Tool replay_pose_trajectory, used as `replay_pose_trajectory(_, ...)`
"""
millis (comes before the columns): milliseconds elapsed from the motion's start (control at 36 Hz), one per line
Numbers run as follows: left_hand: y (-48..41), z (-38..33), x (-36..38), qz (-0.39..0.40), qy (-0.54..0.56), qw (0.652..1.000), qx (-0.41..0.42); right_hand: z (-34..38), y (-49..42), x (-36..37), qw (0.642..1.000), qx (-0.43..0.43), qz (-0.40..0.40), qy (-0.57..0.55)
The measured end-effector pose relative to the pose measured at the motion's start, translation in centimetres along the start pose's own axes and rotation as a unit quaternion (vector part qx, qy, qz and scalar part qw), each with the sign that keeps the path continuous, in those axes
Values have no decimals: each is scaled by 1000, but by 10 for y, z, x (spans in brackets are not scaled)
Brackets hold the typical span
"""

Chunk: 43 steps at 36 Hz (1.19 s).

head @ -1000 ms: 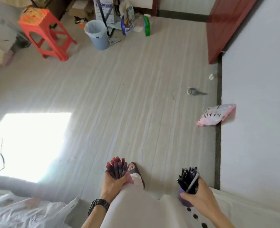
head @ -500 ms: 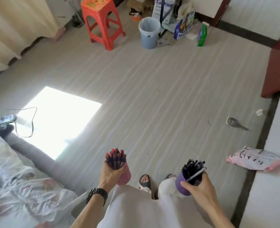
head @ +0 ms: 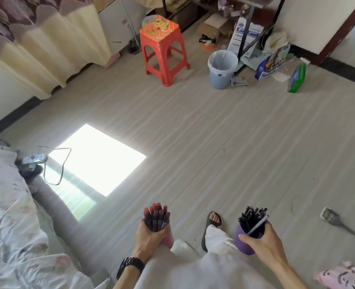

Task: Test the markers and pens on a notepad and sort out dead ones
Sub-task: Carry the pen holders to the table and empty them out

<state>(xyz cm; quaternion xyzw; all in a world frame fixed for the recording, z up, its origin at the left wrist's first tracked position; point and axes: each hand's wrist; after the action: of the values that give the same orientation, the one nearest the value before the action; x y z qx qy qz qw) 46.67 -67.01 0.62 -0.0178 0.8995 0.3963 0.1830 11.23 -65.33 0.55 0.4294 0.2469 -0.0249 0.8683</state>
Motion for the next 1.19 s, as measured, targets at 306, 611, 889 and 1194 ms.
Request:
replay_pose_trajectory(306,-90,-119,4,-24,26,999,7,169,-120,-60,996,-88,14,7)
replay_pose_trajectory(611,-242,-228,-37,-1,27,1000,-10,252,-202,-40,998,7,-33,-46)
replay_pose_trajectory(889,-348,-386,-93,19,-55,997,45,372,-267,-45,996,17,-70,-59)
replay_pose_trajectory(1194,-437,-462,-99,27,-29,999,-4,489,-370,-63,998,-11,-6,-60)
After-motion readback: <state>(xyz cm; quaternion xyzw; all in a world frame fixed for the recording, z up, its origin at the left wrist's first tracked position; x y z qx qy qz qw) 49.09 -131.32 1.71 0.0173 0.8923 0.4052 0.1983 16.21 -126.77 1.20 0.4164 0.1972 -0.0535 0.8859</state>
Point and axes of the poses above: each hand's wrist, its own y-axis away from the middle knuckle, its own x-axis out of the palm, z = x × y, and after that the axes turned 7 degrees about z, right-handed
